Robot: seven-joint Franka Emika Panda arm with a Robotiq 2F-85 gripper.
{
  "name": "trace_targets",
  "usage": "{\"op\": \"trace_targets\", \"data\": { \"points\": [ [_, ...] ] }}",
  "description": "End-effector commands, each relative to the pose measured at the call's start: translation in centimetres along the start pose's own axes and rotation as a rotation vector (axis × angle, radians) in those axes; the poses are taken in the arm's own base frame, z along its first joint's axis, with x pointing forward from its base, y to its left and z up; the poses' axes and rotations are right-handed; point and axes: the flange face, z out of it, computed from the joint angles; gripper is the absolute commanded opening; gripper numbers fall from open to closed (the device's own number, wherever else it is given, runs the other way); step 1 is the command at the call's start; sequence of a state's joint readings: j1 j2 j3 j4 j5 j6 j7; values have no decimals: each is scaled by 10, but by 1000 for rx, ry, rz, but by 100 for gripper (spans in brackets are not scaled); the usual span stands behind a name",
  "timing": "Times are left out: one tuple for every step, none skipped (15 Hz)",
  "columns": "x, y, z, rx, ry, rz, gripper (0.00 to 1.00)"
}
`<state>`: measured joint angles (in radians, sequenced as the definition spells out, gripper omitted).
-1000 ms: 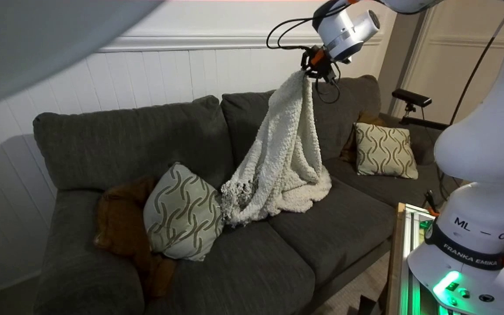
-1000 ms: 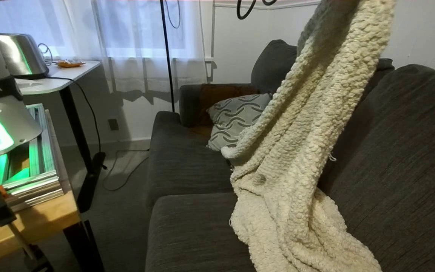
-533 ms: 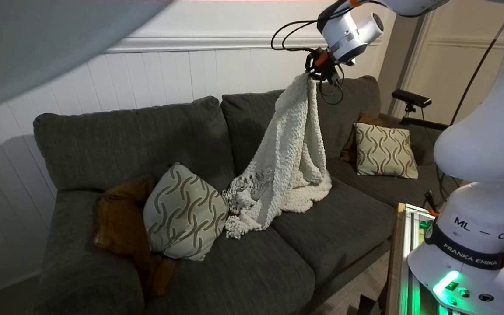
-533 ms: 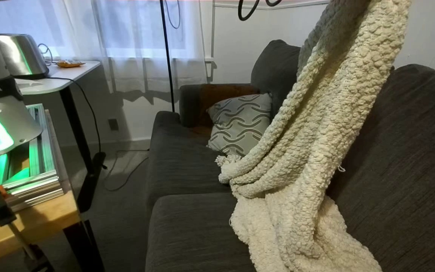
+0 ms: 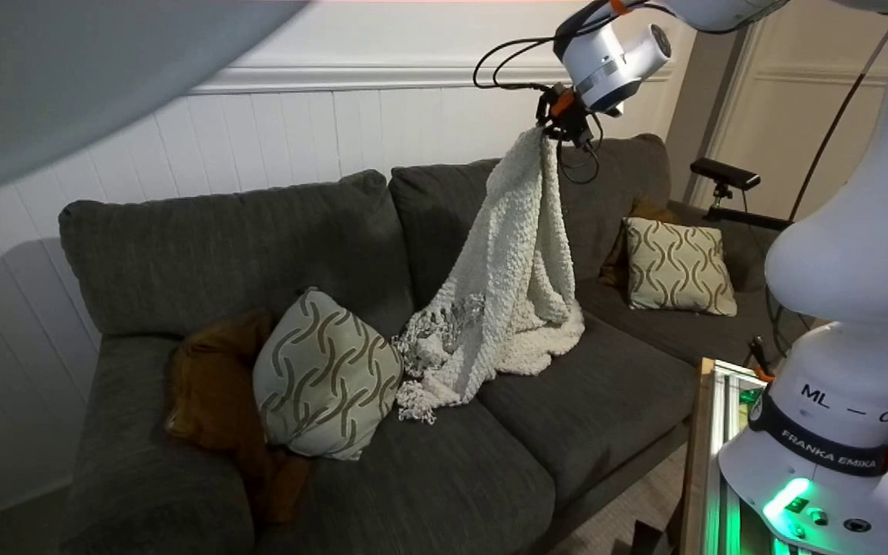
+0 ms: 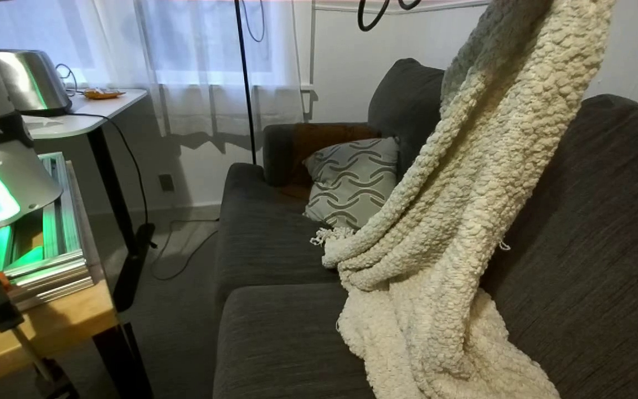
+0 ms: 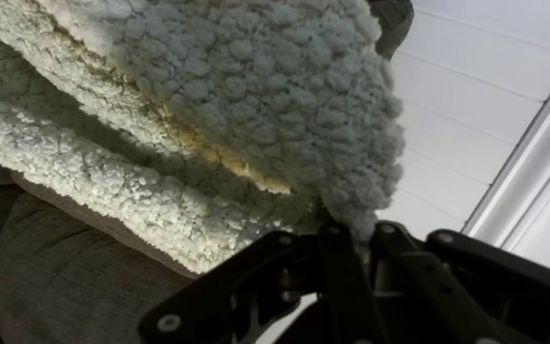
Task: Fold the fleece blanket from the left side onto the right side
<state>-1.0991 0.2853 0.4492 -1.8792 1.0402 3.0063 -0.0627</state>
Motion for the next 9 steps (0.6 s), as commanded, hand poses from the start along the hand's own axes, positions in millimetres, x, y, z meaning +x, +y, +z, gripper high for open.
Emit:
{"op": "trace_targets", "data": {
  "points": [
    [38,-43,6,64,140,110,2],
    [48,-48,5,74,168,144,2],
    [60,-49,5,74,197,179,2],
    [73,-50,5,78,227,215,2],
    [86,-52,4,78,257,240,2],
    [98,-54,5,78,286,266,2],
    [112,-53,5,74,317,292,2],
    [126,-52,5,71,350,320,2],
    [139,-53,5,73,386,349,2]
  ]
}}
